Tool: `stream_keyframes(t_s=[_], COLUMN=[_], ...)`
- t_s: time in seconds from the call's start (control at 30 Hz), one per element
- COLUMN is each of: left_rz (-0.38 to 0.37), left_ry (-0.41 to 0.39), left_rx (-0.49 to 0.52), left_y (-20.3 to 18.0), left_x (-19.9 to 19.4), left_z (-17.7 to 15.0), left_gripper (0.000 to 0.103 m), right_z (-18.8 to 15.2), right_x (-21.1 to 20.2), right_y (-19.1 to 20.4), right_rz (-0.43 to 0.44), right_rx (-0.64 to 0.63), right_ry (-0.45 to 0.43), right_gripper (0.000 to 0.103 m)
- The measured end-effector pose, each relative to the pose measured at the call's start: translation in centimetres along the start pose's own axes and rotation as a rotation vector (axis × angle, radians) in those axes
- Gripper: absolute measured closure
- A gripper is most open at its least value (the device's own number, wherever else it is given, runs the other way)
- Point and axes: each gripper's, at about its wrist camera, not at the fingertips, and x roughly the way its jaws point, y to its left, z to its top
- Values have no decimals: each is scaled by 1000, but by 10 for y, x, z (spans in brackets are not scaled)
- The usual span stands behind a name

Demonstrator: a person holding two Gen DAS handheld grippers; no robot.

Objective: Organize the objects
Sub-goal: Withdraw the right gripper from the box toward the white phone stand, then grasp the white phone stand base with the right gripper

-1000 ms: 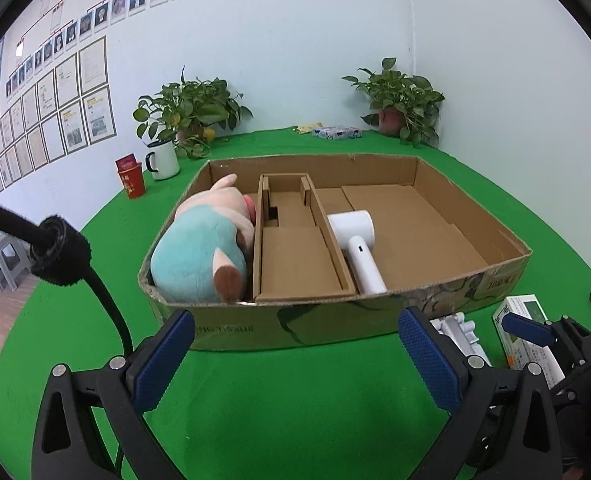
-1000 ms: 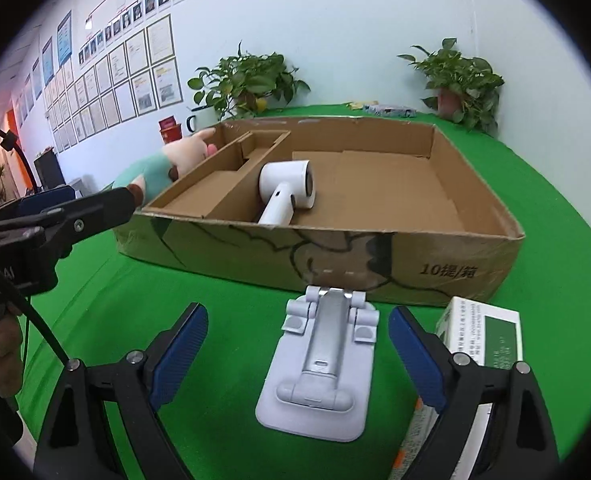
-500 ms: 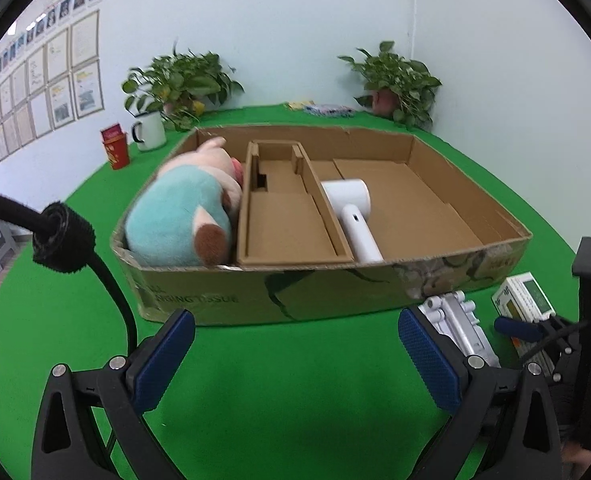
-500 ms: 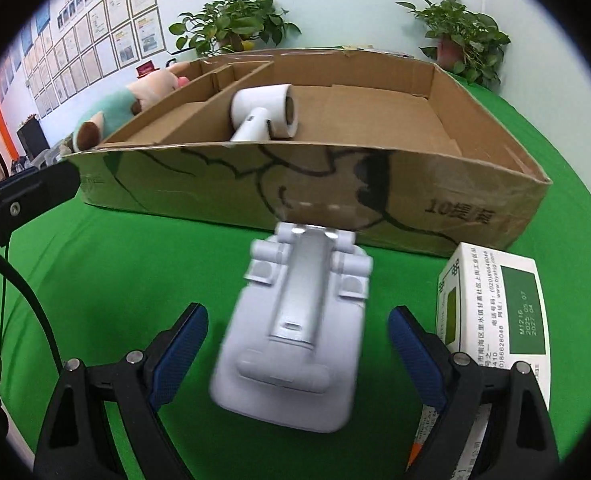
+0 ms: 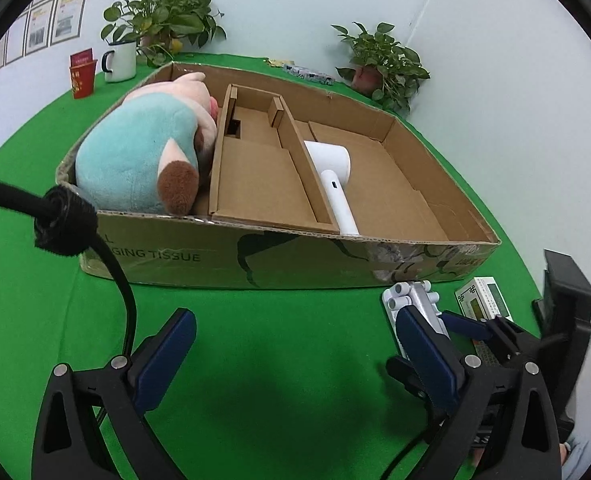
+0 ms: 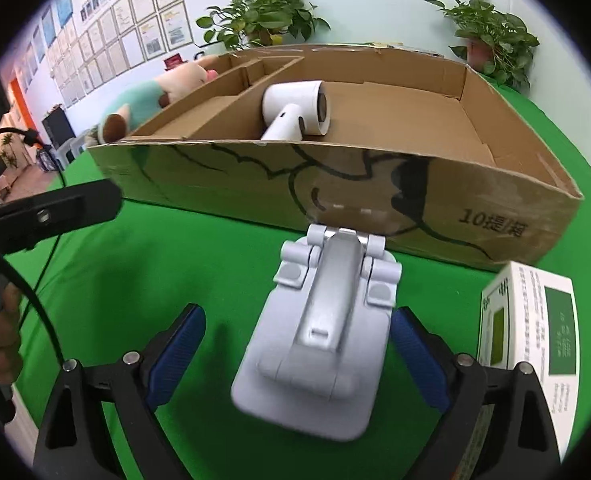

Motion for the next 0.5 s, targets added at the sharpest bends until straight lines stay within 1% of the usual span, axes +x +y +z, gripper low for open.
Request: stream_keyframes(t_s=[0.1,0.13,0.2,0.23,0.27,0.33,0.4,0.5], left_rz=[-10,-10,-15,-21,-29,-45,-76,-148], left_ry=[6,5,7,9,15,26,43,97], left_rx=[-9,-13,-22,-25,-28,-38,-54,-81], left_y=[2,3,5,6,6,8,9,9], left_x=[2,1,1,2,2,3,6,14], left_z=[-1,-1,-1,0,0,1,1,-4], left_gripper=[3,3,3,7,7,7,7,7], right_z=[1,1,-2,-3,-4,-8,-15,-25], right_x=[5,5,3,1,-1,-5,-10,-23], right_y=[3,5,8,6,4,3,5,6], right_rz=[-36,-47,-87,-85,-78,-75,-55,52], right_rx=[-9,-25,-57,-47,-40,-37,-37,3], right_ry=[8,10,-1,-8,-10,-10,-15,-28], right_gripper=[8,10,17,27,33,35,36,36])
